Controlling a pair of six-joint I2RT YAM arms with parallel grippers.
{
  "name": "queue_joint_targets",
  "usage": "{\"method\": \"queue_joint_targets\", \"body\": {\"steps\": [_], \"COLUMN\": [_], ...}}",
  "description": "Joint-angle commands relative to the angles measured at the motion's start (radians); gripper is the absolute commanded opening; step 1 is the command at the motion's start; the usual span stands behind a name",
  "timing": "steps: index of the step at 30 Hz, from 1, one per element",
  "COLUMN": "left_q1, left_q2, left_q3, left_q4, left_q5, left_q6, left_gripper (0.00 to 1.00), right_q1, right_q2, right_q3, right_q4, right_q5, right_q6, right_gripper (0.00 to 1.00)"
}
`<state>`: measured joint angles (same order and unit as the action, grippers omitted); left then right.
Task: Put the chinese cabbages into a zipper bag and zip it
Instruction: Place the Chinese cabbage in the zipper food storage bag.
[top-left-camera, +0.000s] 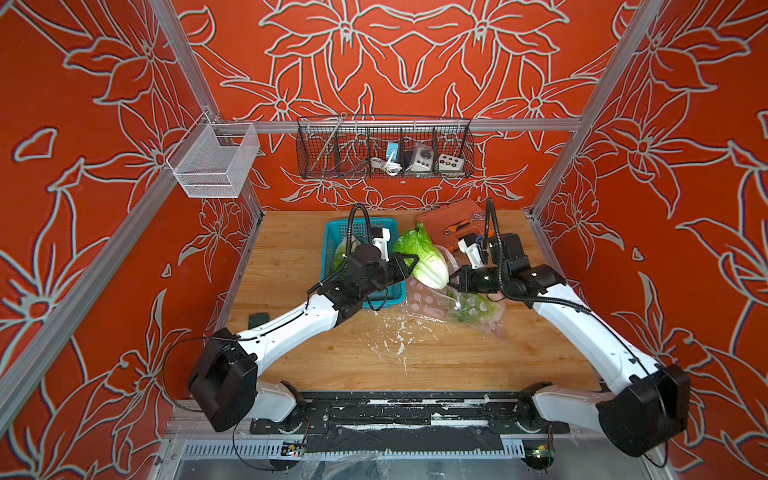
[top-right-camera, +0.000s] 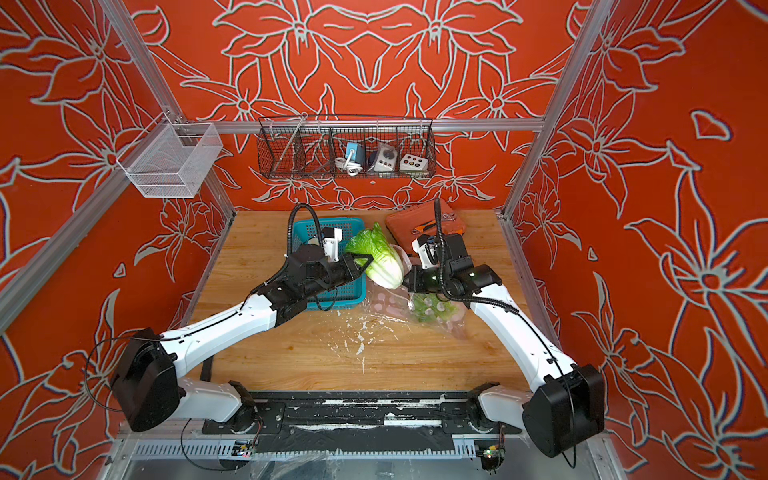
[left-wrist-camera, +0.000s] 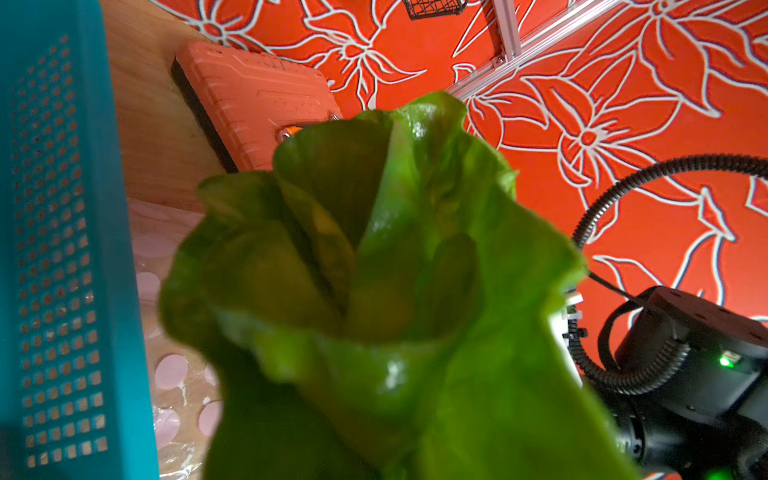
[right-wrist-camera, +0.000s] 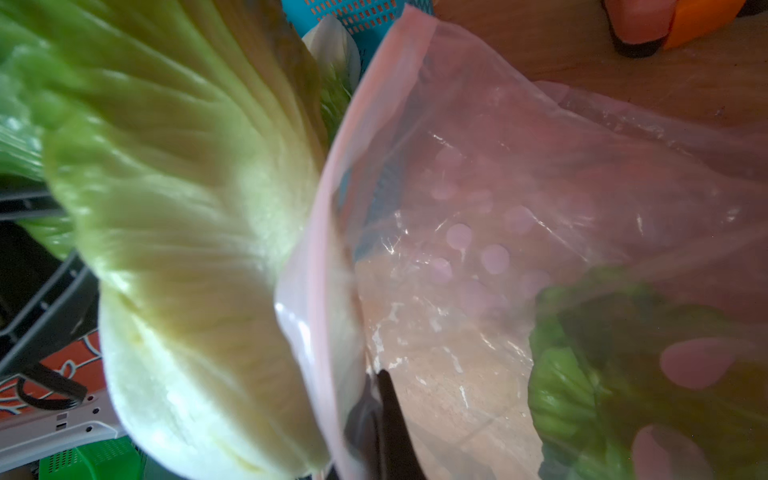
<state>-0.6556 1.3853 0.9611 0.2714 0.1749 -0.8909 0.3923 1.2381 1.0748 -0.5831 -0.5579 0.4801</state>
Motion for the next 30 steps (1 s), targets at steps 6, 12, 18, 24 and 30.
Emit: {"method": "queue_joint_targets", "body": {"steps": [6, 12, 18, 24, 30], "left_q1": [-0.013, -0.047, -0.078, -0.078, -0.074], "left_q2": [0.025, 0.049, 0.077, 0.074, 0.084], "left_q3": [-0.004, 0.017, -0.008, -0.010, -0.044], "left_q4": [-0.077, -0.070, -0.004, -0.008, 0.061], "left_q5": [-0.114, -0.121, -0.072, -0.078, -0.020], "left_q6": [0.069, 0.063, 0.018, 0.026, -0.044], "left_gripper": [0.03, 0.02, 0.02, 0.02, 0.02], "right_q1": [0.005, 0.005, 0.006, 0.011, 0.022], "right_q2": [0.018, 0.045, 0.088, 0.122, 0.143], "right_q3": [0.064, 0.065, 0.104, 0.165, 0.180], "right_q4": [-0.087, -0.074, -0.105, -0.171, -0.157], "right_q5": [0.029, 0.014, 0.045, 0.108, 0.090], "right_q6": [0.026, 0.051, 0.039, 0.000, -0.006], "right_gripper": [0.09, 0.15, 0.29, 0.28, 0.00]}}
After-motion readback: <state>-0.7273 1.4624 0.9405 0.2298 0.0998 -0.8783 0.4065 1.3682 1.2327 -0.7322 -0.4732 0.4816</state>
